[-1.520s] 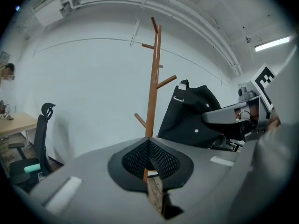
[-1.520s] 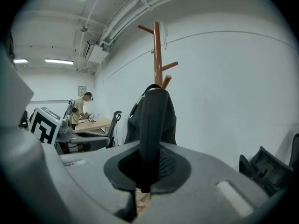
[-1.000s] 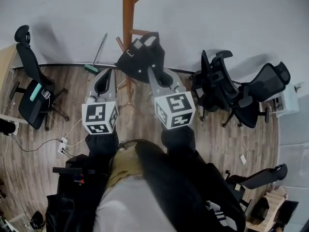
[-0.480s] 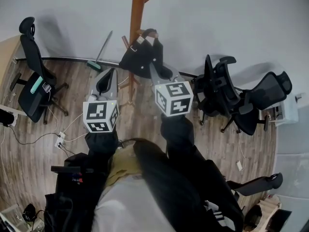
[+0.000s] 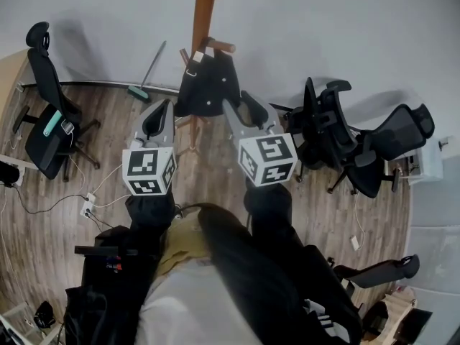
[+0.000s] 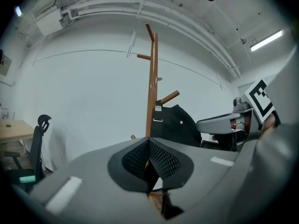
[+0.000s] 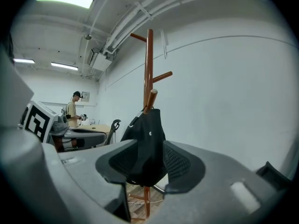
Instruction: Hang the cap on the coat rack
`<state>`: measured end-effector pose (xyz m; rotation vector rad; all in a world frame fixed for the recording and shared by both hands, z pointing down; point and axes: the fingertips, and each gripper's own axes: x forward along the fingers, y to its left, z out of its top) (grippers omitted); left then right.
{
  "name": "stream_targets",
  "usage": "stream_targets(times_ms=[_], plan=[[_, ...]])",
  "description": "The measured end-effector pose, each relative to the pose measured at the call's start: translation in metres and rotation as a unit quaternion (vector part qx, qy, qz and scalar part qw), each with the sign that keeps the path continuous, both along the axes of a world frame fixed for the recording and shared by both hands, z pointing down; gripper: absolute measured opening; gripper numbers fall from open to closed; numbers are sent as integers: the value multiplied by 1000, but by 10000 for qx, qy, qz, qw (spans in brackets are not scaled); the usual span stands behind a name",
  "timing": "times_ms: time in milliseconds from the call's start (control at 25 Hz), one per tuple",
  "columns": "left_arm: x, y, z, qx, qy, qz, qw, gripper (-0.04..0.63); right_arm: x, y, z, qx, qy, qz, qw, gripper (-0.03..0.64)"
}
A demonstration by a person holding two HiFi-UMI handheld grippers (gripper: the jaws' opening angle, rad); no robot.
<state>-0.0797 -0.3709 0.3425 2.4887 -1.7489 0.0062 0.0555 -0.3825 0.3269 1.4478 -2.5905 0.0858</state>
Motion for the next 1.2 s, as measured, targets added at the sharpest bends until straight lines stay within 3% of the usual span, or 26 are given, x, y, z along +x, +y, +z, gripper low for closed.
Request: stream_targets(times_ms=[240,400,1200], plan=[[13,3,0,-33,27,169,9998,-5,8,25,-7,206,-148,107,9996,145],[22,6,1,-52,14,299,9995,-5,1,32,1,174,-146,-28,9997,-2],[31,12,6,-127,-68,456,9989,-5,-22,31,14,162,-288,-67,9994,-3]])
